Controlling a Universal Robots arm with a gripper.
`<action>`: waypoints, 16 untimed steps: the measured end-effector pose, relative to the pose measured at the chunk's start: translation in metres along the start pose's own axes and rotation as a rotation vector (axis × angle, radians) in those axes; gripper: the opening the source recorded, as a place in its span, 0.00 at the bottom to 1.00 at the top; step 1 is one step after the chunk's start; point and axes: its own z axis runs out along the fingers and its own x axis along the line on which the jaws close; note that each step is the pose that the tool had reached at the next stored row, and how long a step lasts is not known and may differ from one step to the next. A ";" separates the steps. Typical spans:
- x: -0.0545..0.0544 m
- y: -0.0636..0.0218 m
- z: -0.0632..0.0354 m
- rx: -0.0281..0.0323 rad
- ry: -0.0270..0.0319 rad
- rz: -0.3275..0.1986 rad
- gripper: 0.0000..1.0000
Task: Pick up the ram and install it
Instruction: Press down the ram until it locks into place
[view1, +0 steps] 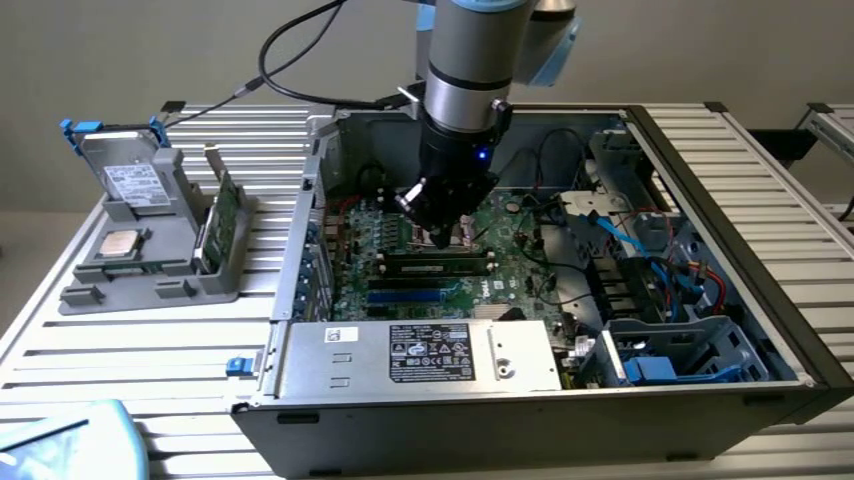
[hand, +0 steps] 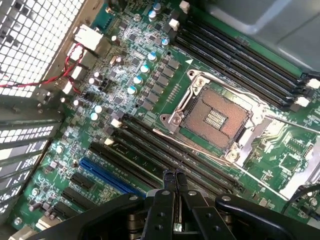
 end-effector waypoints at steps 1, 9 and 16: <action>0.000 0.0000 0.0000 -0.0007 -0.0006 0.013 0.13; 0.000 0.0000 0.0000 -0.0059 -0.0046 0.117 0.13; 0.000 0.0000 0.0000 -0.0098 -0.0078 0.205 0.13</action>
